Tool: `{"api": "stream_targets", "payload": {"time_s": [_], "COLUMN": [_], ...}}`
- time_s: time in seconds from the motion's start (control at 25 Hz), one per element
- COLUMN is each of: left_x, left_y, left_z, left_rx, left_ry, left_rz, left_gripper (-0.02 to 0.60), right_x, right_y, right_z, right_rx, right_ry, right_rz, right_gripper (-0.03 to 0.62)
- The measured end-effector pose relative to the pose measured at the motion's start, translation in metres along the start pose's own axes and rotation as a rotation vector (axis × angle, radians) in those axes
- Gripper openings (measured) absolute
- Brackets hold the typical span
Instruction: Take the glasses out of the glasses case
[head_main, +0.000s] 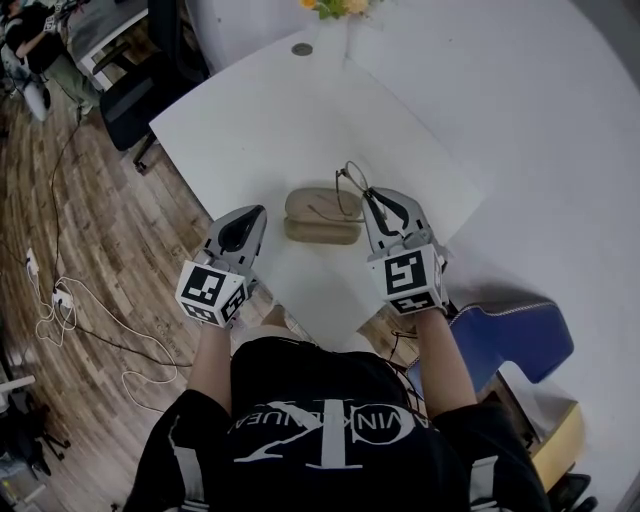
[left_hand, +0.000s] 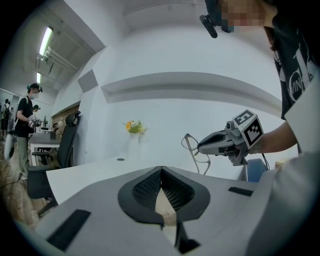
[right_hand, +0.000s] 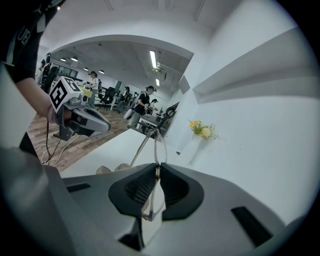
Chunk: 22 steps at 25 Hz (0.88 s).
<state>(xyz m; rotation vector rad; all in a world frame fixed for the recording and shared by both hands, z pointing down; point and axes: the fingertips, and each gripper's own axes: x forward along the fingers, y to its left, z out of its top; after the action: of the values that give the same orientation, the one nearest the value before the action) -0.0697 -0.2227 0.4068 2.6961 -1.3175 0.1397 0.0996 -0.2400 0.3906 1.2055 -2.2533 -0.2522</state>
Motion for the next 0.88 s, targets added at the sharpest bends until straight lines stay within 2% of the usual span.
{"api": "stream_targets", "payload": {"time_s": [0.88], "left_x": [-0.032], "left_y": [0.011], "left_z": [0.036], "left_rx": [0.011], "left_ry": [-0.11], "left_rz": [0.108], "left_gripper": [0.015], "right_x": [-0.04], "right_y": [-0.004], "right_z": [-0.007], "right_rx": [0.119], "right_ry": [-0.047], "right_rz": [-0.062], "right_gripper": [0.041]}}
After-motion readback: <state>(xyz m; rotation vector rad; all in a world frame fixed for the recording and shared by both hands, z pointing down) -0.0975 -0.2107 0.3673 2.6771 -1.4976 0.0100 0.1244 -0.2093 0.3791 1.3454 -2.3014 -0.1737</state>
